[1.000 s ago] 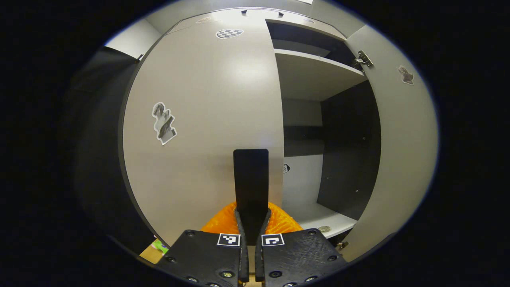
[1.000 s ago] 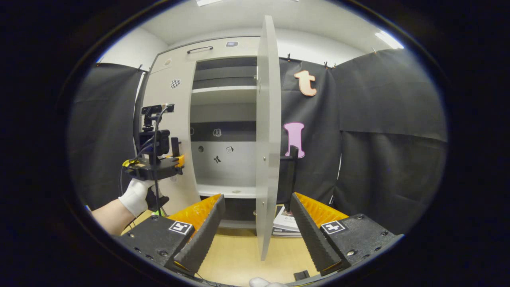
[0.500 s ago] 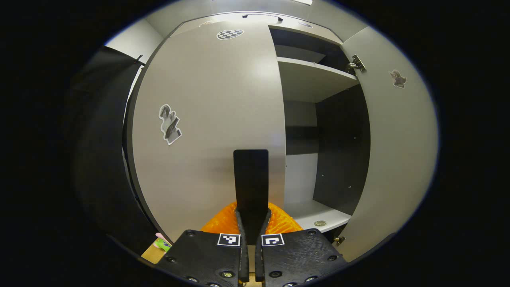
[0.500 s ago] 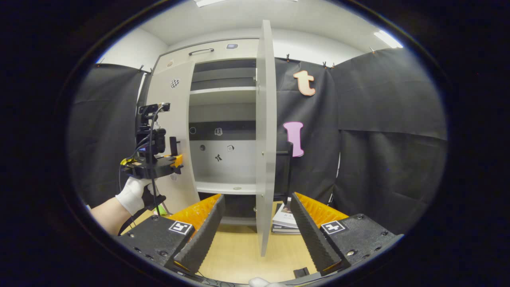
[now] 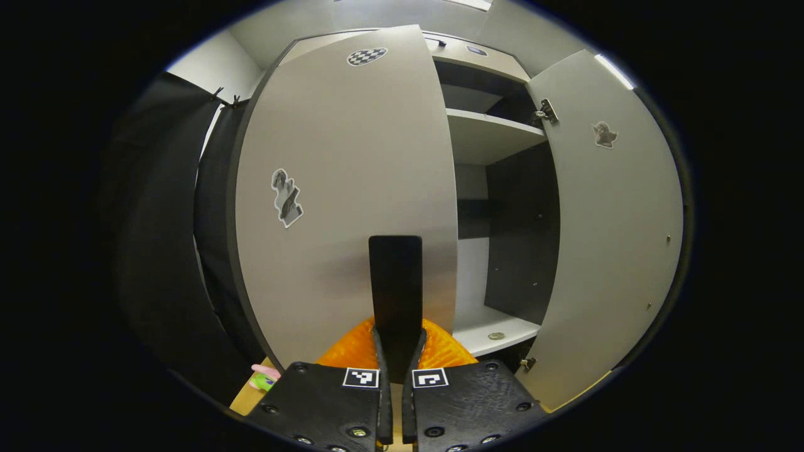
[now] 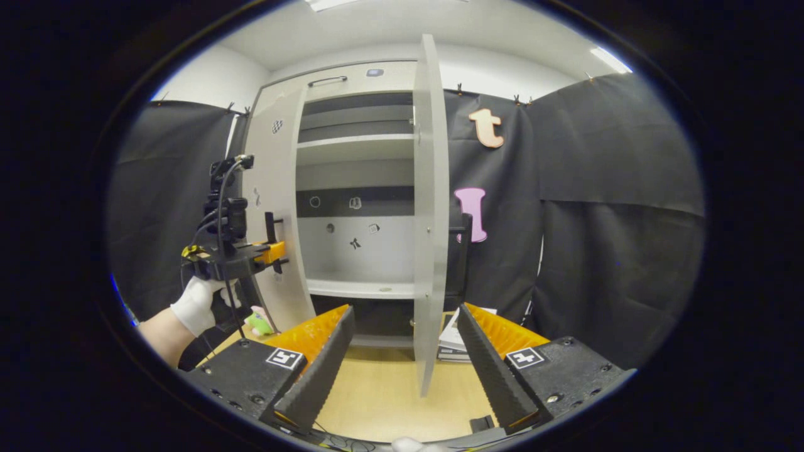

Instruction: Open the right door of the double-door shoe cabinet with the right hand, and open the left door with the left hand.

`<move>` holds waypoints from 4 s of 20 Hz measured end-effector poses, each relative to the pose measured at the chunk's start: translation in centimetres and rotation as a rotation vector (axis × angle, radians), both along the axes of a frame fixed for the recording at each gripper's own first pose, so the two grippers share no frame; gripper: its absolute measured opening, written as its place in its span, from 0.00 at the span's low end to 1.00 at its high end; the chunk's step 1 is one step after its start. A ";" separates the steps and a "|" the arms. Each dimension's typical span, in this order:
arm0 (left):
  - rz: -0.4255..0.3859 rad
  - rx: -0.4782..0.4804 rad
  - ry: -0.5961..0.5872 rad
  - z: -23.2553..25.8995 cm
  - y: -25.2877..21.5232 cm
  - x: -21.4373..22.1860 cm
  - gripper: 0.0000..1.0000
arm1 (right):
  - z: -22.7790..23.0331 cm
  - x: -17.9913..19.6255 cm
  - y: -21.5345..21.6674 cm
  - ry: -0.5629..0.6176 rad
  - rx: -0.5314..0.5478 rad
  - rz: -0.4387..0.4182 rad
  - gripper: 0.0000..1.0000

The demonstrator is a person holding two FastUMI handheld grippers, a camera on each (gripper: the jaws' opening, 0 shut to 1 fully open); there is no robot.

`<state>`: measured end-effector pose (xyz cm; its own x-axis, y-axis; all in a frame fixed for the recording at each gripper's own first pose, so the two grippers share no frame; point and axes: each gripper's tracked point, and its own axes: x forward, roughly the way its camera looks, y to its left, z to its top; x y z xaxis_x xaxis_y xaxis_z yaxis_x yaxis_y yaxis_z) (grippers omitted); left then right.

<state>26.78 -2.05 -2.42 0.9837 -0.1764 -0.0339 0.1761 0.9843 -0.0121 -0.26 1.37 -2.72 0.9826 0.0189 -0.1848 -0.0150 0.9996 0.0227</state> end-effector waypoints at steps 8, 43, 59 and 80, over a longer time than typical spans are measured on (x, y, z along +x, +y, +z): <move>0.002 -0.003 -0.006 -0.1 2.0 -2.8 0.05 | 0.0 -0.4 1.5 -0.006 -0.004 0.029 1.00; 0.185 -0.067 0.004 -1.7 17.1 -7.4 0.00 | 0.5 1.8 5.8 -0.038 -0.018 0.109 1.00; 0.180 -0.053 0.036 -2.1 17.4 -7.5 0.10 | 0.5 1.8 7.3 -0.040 -0.022 0.135 1.00; 0.263 -0.013 -0.027 2.7 15.8 -16.6 0.97 | 1.0 1.7 7.6 -0.058 -0.033 0.131 1.00</move>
<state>10.21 13.72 0.26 0.9963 0.0856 -0.0063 -0.0857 0.9960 -0.0242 1.46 8.93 -1.75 0.9811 0.1427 -0.1306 -0.1459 0.9892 -0.0150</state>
